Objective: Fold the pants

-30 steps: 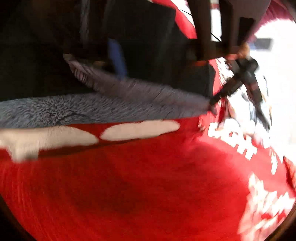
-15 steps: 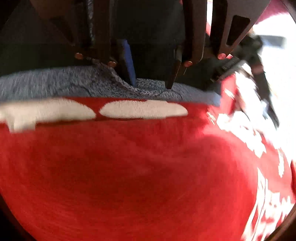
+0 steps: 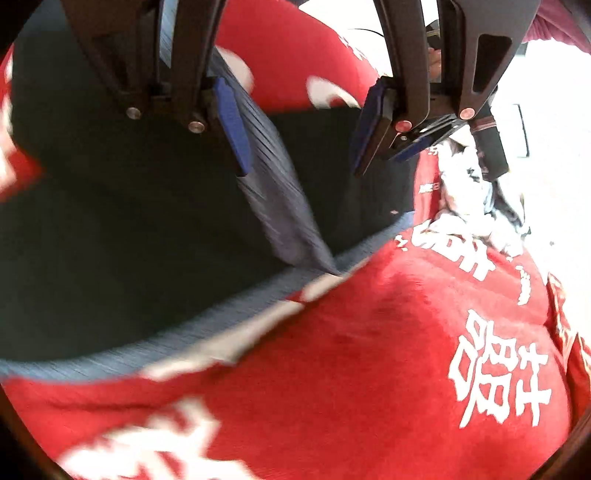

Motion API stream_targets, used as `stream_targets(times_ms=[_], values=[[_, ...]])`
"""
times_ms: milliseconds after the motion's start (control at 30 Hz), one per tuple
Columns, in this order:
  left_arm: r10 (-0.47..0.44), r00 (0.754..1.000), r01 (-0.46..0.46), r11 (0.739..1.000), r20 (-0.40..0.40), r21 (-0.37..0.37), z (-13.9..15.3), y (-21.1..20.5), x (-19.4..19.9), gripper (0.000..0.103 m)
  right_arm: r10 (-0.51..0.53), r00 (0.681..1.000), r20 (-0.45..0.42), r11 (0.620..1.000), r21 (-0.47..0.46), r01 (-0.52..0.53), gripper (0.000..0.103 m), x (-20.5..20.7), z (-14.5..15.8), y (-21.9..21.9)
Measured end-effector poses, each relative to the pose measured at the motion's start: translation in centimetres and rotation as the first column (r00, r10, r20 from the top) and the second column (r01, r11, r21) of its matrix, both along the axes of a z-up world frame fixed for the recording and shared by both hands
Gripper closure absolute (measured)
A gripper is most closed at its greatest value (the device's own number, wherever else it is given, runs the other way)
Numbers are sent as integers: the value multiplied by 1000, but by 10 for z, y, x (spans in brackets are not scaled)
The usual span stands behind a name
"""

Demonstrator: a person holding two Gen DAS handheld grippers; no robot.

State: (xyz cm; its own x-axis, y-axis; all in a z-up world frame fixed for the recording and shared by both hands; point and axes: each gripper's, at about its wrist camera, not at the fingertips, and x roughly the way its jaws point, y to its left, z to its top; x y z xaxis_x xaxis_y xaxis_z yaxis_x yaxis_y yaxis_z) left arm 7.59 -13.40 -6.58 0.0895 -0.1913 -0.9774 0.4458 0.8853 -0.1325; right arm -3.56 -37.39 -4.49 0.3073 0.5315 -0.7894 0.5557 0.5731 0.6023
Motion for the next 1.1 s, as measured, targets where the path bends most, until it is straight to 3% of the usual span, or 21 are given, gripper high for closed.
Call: stream_targets(times_ms=[233,367,533,700,900,967,1000,1033,1067,1100], values=[[-221,971,207,968,-89,-139,1,-69,-62,33,-224,968,-116,973,-82,216,44,-138,13,-16],[-270,953,234,945,-139,-228,1,-95,-96,33,-354,919,-171,933,-124,336,44,-222,16,-12],[-296,939,246,933,-173,-261,-5,-112,-129,33,-475,856,-203,879,-155,451,42,-289,9,-8],[-318,924,261,931,-212,-257,-20,-124,-143,33,-541,811,-221,840,-94,535,41,-321,-13,-7],[-326,914,256,926,-242,-278,-37,-150,-152,33,-486,855,-180,847,144,512,40,-315,-43,-4],[-302,918,232,935,-256,-269,-42,-154,-153,33,-494,849,-188,831,183,525,39,-317,-48,-7],[-301,919,230,934,-253,-274,-41,-155,-154,34,-504,838,-207,815,209,541,44,-319,-50,-10],[-305,919,233,931,-251,-279,-40,-157,-155,53,-509,832,-219,806,220,550,53,-323,-51,-11],[-310,914,236,930,-260,-281,-40,-160,-155,66,-510,830,-227,797,238,555,88,-323,-52,-13],[-308,909,234,935,-281,-268,-42,-162,-154,78,-507,831,-231,793,252,554,89,-321,-49,-16]])
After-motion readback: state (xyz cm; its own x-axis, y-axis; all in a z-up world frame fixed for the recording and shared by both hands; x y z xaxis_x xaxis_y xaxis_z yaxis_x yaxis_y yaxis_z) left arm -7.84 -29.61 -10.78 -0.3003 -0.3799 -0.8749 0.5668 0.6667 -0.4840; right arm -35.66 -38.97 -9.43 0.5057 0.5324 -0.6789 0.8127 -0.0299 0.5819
